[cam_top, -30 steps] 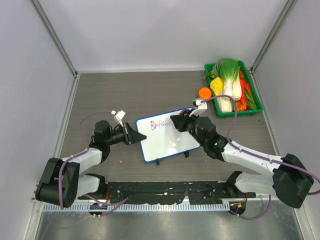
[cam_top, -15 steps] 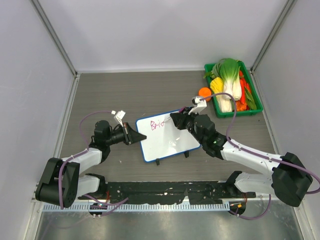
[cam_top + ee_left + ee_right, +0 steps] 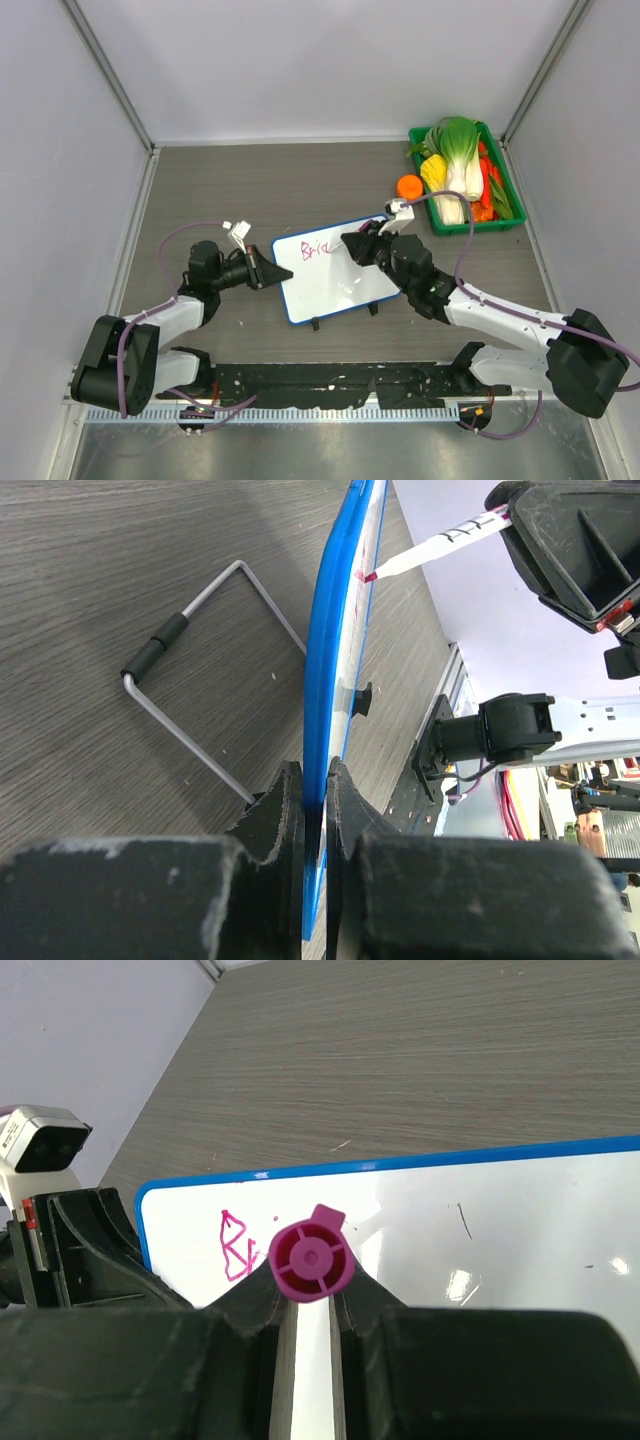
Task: Write a sentence on the whiteboard
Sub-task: Write with the whiteboard marker on the whiteboard.
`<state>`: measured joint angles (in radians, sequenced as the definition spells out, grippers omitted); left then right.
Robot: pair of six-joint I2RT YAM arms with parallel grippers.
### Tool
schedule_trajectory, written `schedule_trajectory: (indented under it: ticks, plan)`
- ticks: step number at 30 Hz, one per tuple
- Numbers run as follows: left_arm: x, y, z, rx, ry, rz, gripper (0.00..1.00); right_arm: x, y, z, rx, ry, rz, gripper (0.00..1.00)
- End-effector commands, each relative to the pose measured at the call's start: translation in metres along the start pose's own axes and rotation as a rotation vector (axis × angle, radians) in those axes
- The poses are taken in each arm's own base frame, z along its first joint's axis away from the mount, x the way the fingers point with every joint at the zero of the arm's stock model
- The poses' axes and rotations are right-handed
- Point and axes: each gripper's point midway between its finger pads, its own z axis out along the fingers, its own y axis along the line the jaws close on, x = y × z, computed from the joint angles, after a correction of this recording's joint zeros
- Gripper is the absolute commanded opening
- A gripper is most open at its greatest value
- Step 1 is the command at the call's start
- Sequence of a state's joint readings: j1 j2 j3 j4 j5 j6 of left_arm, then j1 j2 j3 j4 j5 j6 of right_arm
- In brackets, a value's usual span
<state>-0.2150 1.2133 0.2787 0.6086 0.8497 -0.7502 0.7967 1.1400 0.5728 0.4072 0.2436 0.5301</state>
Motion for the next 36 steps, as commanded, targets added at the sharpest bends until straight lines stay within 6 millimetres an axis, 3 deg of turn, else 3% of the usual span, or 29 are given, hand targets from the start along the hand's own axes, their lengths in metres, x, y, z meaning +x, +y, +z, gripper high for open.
schedule_trajectory:
  ticks: [1, 10, 23, 30, 36]
  plan:
    - [0.0, 0.024, 0.0, -0.107, -0.02, 0.033, 0.0, 0.014, -0.012, -0.006, 0.029, 0.037, -0.022, 0.01]
    - [0.0, 0.024, -0.001, -0.106, -0.021, 0.035, 0.0, 0.02, -0.006, -0.007, -0.009, 0.062, -0.013, 0.01]
    - [0.0, 0.024, -0.001, -0.106, -0.021, 0.035, 0.0, 0.011, 0.012, 0.005, -0.066, 0.041, 0.023, 0.01]
    - [0.0, 0.025, -0.001, -0.108, -0.021, 0.034, 0.0, -0.007, 0.022, 0.001, -0.096, -0.006, 0.062, 0.01]
    - [0.0, 0.024, -0.001, -0.107, -0.02, 0.034, 0.0, -0.04, 0.033, -0.016, -0.173, -0.076, 0.119, 0.01]
